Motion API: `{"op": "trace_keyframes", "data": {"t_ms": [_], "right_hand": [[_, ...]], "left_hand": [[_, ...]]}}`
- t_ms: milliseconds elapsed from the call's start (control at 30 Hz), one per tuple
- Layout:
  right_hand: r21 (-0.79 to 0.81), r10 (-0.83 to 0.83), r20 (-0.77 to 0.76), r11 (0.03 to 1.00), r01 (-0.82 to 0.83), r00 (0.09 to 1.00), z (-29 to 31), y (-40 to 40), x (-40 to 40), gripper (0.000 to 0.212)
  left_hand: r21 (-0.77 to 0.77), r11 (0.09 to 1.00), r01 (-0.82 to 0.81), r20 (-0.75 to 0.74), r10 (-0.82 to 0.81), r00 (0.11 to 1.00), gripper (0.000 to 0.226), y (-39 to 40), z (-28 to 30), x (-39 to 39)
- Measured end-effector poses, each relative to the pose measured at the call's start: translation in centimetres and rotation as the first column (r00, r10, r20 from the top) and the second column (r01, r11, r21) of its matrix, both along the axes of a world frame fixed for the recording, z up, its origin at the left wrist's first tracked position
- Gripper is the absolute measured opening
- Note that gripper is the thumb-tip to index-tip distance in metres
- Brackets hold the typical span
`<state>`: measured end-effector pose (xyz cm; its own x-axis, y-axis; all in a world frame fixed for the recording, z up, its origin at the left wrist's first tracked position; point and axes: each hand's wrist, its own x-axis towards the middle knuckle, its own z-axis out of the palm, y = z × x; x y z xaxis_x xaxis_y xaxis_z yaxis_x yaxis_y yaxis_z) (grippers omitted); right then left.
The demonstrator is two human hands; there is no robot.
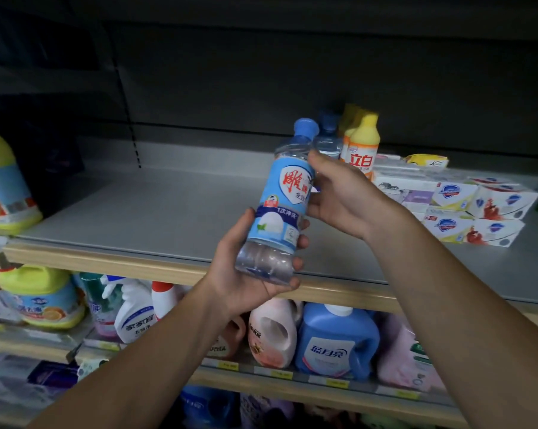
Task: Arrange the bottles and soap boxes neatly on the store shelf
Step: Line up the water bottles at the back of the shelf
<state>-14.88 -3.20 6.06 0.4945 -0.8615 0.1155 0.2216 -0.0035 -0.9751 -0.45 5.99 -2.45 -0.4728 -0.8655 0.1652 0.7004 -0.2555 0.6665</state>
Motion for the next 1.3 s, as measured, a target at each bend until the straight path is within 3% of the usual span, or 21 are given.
{"op": "trace_keyframes", "data": {"t_ms": [100,200,267,300,367,400,500,600,833,900,967,1133,1300], "right_hand": [[-0.065,-0.060,0.008,0.996,0.061,0.998,0.0,-0.1,0.6,0.022],[-0.146,-0.132,-0.020,0.981,0.127,0.991,0.1,-0.6,0.6,0.015],[-0.215,-0.178,-0.034,0.962,0.167,0.983,0.1,-0.8,0.8,0.009],[-0.258,-0.206,-0.037,0.947,0.190,0.978,0.2,-0.9,0.8,0.009],[-0.365,-0.252,-0.042,0.905,0.220,0.967,0.2,-1.1,1.0,0.019],[-0.428,-0.259,-0.050,0.878,0.213,0.965,0.2,-1.1,1.0,0.025],[-0.560,-0.236,-0.106,0.817,0.139,0.966,-0.2,-1.3,1.3,0.046],[-0.538,-0.150,-0.152,0.842,0.046,0.977,-1.3,-2.0,1.4,0.051],[-0.480,-0.199,-0.251,0.876,0.057,0.947,-2.7,-3.4,1.9,0.054],[-0.488,-0.269,-0.304,0.868,0.093,0.914,-3.8,-2.8,2.0,0.071],[-0.520,-0.351,-0.334,0.843,0.139,0.875,-5.6,-1.8,2.1,0.084],[-0.628,-0.491,-0.335,0.753,0.197,0.804,-8.9,-1.9,4.1,0.066],[-0.616,-0.524,-0.379,0.758,0.214,0.763,-8.6,-5.4,7.2,0.051]], "left_hand": [[0.003,1.000,-0.002,0.059,0.002,0.998,0.075,-0.2,0.4,0.6],[-0.043,0.973,-0.225,0.251,0.229,0.941,0.065,-0.8,0.7,0.8],[-0.196,0.893,-0.405,0.382,0.450,0.807,0.053,-1.3,0.6,1.0],[-0.326,0.826,-0.459,0.451,0.563,0.692,0.046,-1.6,0.6,1.2],[-0.557,0.707,-0.437,0.525,0.707,0.474,0.034,-2.4,0.5,1.8],[-0.612,0.681,-0.402,0.545,0.732,0.409,0.036,-2.9,0.4,2.0],[-0.654,0.667,-0.357,0.599,0.745,0.294,0.048,-4.3,0.1,2.4],[-0.638,0.692,-0.339,0.650,0.719,0.245,0.053,-5.6,-0.9,2.8],[-0.619,0.736,-0.275,0.695,0.676,0.246,0.046,-7.3,-2.0,3.5],[-0.646,0.729,-0.227,0.703,0.684,0.195,0.048,-7.4,-2.1,4.3],[-0.677,0.713,-0.180,0.712,0.697,0.082,0.052,-7.2,-2.1,6.1],[-0.739,0.671,-0.054,0.638,0.673,-0.375,0.053,-7.1,-1.7,12.2],[-0.702,0.712,0.024,0.593,0.602,-0.534,0.053,-8.4,-2.0,15.6]]}}
